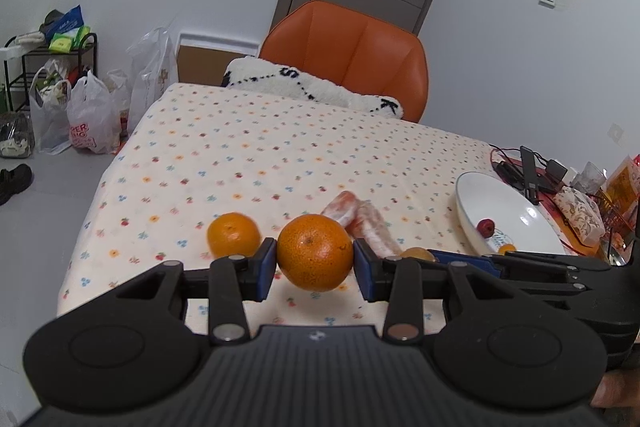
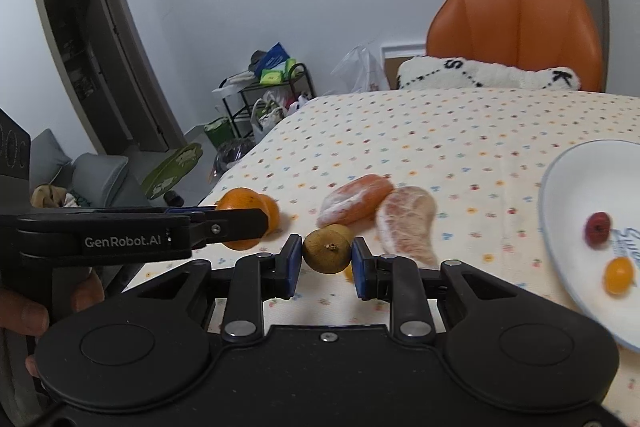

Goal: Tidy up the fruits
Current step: 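Carry the kiwi and large orange over the plate and release them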

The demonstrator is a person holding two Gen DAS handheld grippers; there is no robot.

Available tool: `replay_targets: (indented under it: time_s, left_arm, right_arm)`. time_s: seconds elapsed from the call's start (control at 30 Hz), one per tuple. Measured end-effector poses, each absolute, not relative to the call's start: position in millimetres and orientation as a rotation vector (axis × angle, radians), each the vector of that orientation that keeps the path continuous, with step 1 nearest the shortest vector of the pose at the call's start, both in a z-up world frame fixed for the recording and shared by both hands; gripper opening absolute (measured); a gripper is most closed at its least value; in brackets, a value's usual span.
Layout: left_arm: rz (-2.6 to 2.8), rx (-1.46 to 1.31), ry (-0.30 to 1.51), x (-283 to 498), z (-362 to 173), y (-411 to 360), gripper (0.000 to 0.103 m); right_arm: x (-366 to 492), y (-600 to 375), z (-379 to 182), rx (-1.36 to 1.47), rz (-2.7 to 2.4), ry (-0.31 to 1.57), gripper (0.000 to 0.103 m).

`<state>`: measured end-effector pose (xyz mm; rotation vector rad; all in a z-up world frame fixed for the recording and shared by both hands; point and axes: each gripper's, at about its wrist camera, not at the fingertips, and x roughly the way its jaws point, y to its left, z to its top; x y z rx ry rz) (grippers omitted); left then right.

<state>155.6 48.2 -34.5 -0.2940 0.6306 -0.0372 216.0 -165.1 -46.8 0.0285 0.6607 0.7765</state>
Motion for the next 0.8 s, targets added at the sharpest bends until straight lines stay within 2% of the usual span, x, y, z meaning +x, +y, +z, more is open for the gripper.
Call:
replay_targets:
  time_s: [0.8]
  left_arm:
    - [-0.129,-0.208,0.608,177.1,-14.7,-40.1,0.039]
  right_arm:
    - [219.3,-277.2,-38.4,0.118,0.608,0.587,0.025]
